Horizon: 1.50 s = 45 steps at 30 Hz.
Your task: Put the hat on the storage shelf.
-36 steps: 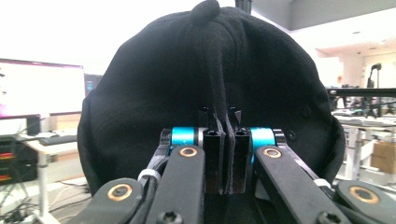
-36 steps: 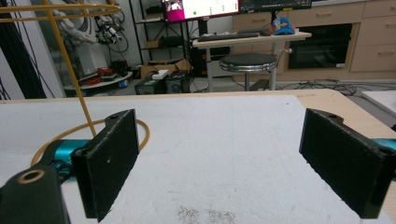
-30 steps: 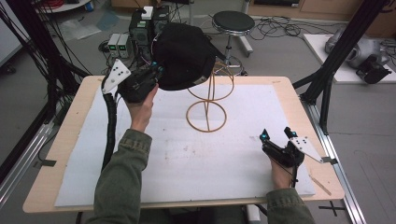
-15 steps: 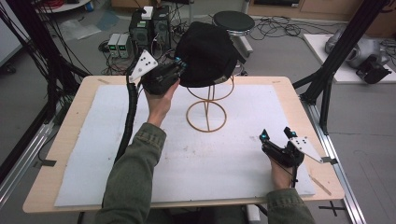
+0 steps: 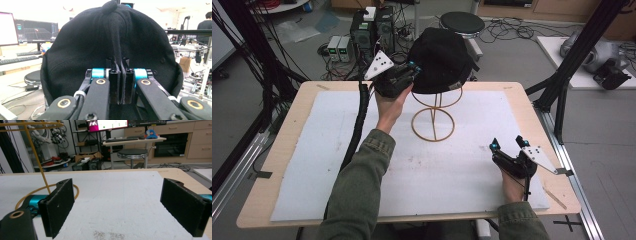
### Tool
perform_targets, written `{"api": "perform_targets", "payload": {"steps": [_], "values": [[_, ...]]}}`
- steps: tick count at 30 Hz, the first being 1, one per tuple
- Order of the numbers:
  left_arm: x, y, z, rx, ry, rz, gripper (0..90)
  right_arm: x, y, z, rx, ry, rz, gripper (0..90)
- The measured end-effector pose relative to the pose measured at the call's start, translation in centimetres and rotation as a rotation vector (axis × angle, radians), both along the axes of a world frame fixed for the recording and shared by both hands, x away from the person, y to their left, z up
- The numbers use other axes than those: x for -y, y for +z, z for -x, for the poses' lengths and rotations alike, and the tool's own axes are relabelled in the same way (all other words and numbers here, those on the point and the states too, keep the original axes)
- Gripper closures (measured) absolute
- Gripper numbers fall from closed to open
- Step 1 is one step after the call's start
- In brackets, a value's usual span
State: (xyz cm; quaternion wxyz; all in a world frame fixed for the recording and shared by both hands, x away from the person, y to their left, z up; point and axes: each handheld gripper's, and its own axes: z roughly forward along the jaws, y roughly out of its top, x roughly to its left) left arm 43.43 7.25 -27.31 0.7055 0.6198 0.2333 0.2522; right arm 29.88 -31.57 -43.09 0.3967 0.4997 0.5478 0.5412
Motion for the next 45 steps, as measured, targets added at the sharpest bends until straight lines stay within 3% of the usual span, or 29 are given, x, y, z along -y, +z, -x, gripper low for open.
{"api": "perform_targets", "payload": {"steps": [8,18,24,39,45], "values": [[0.5,-0.7,-0.3,-0.057,0.006,-0.034,87.2,0.0,0.0,0.0,0.001,0.0,-0.001,11.2],[1.4,-1.6,-0.1,-0.088,0.017,-0.101,87.2,0.0,0.0,-0.1,0.001,0.001,0.007,11.3],[1.2,-1.9,0.0,-0.103,0.028,-0.086,86.8,-0.1,0.0,-0.1,-0.001,0.002,0.006,11.3],[1.1,-2.4,0.2,-0.087,0.045,-0.094,84.3,-0.1,0.0,-0.1,-0.005,0.004,-0.001,11.3],[1.4,-2.3,0.5,-0.069,0.024,-0.1,80.3,0.0,0.0,-0.2,0.003,0.0,0.006,11.3]]}}
